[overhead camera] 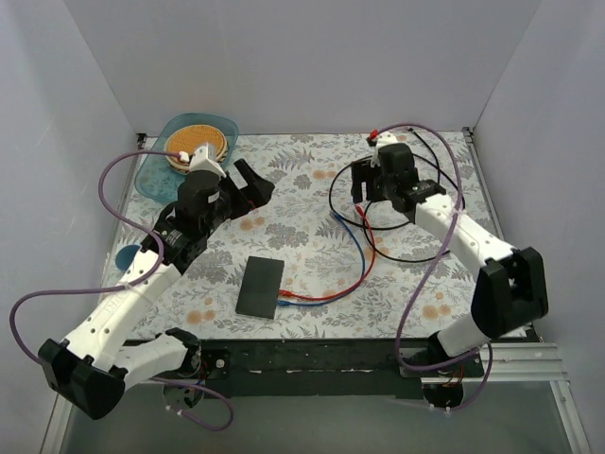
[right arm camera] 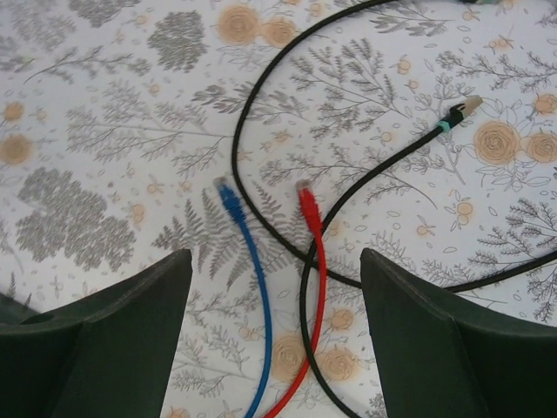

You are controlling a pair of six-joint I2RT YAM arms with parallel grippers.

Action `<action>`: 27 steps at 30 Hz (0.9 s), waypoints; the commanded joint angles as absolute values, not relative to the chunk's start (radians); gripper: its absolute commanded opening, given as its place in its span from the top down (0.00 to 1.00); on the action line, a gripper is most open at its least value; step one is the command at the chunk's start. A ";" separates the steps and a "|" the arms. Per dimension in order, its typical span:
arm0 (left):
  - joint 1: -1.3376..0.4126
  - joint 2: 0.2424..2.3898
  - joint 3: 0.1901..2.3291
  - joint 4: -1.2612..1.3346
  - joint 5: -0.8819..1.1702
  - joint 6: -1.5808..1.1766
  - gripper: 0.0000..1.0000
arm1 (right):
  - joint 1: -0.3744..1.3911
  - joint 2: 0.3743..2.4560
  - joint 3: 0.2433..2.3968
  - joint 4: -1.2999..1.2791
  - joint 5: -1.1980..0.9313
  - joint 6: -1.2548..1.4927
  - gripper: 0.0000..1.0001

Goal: Insert the plug into the switch port

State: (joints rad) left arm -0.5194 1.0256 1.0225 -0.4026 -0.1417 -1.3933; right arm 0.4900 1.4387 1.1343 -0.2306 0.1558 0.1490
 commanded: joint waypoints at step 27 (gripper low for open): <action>-0.520 1.160 1.057 -0.334 -0.029 -1.342 0.02 | 0.199 2.180 1.783 -0.511 0.190 0.221 0.33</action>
